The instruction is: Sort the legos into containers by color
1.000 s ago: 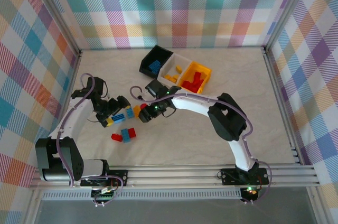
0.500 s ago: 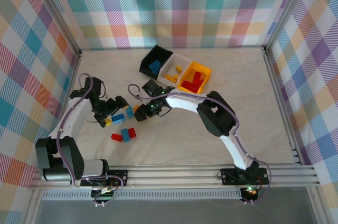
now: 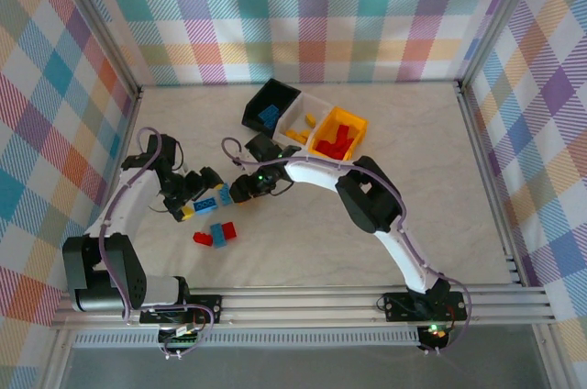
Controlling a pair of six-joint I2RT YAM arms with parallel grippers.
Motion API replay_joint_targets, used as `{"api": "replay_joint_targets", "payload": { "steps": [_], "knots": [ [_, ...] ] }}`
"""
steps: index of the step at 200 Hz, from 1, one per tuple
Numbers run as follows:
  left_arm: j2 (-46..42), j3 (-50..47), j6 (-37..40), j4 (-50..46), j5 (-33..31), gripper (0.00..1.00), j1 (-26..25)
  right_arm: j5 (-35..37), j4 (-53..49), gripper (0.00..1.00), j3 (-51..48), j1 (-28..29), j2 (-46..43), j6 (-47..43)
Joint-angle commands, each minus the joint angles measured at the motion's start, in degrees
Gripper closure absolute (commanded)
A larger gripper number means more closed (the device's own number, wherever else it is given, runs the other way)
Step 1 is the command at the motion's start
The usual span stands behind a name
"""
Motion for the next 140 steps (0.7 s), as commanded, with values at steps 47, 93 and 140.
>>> {"api": "replay_joint_targets", "payload": {
  "steps": [47,93,140],
  "knots": [
    [0.3,1.0,1.3,-1.8,0.6,0.01,1.1,-0.3,1.4,0.71,-0.9,-0.3,-1.1,-1.3],
    [-0.1,1.1,1.2,-1.9,0.4,0.01,1.3,-1.2,2.6,0.72,-4.0,-1.1,-5.1,-0.7],
    [0.2,1.2,0.4,-1.1,0.4,0.01,1.3,-4.4,6.2,0.72,-11.3,-3.9,-13.4,2.6]
  ]
}}
